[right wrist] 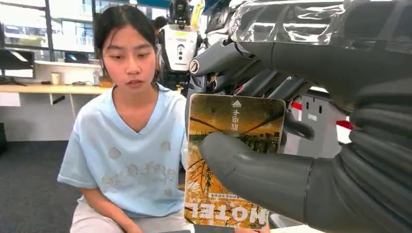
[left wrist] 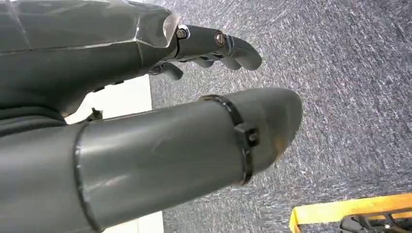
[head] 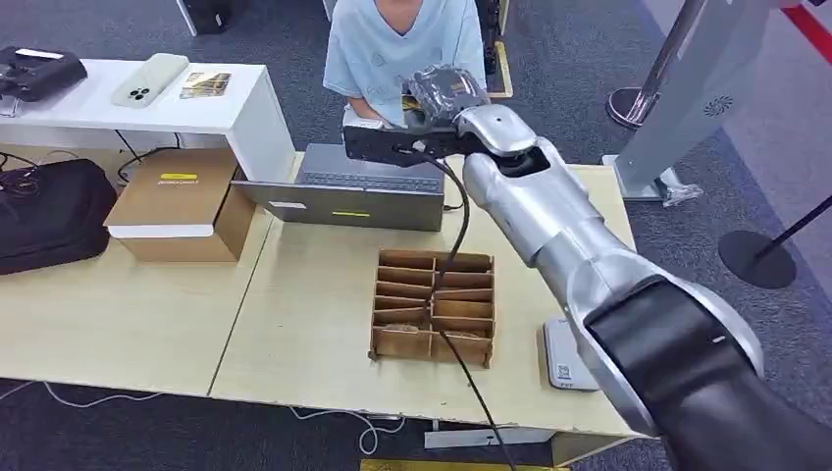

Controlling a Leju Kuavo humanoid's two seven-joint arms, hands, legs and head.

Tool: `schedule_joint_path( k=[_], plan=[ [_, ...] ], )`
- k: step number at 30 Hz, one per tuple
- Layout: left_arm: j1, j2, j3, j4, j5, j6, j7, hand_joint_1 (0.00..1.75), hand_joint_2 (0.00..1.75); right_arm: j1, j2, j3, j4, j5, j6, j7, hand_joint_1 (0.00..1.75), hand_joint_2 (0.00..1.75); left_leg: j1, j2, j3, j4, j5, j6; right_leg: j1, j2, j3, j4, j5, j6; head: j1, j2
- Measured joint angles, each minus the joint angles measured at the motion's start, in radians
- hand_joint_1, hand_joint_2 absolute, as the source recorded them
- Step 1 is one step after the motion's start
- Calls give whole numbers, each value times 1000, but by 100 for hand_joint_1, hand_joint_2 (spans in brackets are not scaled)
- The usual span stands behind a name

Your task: Pass the card to the sensor for recognition and then transmit it.

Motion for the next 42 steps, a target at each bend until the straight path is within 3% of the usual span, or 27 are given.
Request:
schedule_joint_path(
  k=[5, 19, 42],
  plan=[
    [0, 0, 0, 0, 0, -6, 0, 0, 0, -33, 17, 0, 44, 4, 32, 39, 175, 175, 0, 0, 0, 0, 0, 0, 0, 0, 0, 0, 0, 0, 0, 0],
    [0, 1, 1, 0, 1, -26, 2, 0, 0, -62, 42, 5, 105, 39, 42, 62, 175, 175, 0, 0, 0, 0, 0, 0, 0, 0, 0, 0, 0, 0, 0, 0],
    [1, 9, 1, 0, -47, -27, 12, 0, 0, -66, 50, 28, 126, 74, 36, 47, 175, 175, 0, 0, 0, 0, 0, 0, 0, 0, 0, 0, 0, 0, 0, 0]
  ],
)
